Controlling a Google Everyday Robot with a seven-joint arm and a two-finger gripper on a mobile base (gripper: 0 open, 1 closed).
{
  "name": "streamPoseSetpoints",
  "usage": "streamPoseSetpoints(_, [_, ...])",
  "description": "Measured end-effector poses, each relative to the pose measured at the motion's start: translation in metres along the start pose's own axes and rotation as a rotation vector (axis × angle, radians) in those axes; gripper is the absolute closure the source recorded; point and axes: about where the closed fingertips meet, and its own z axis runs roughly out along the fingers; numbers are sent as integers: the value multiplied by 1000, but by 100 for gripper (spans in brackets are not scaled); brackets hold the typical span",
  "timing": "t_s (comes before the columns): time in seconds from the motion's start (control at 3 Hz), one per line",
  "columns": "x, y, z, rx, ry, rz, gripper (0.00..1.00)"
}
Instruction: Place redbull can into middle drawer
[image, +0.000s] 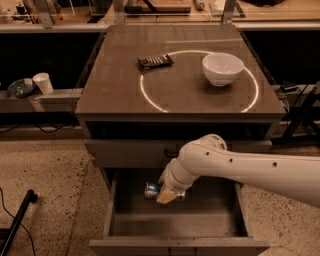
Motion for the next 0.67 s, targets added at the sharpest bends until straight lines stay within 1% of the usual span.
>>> streamPoseSetpoints(0.33, [19,-6,31,2,5,-8,100])
streamPoseSetpoints(0.67, [56,-2,96,28,-86,-52,96])
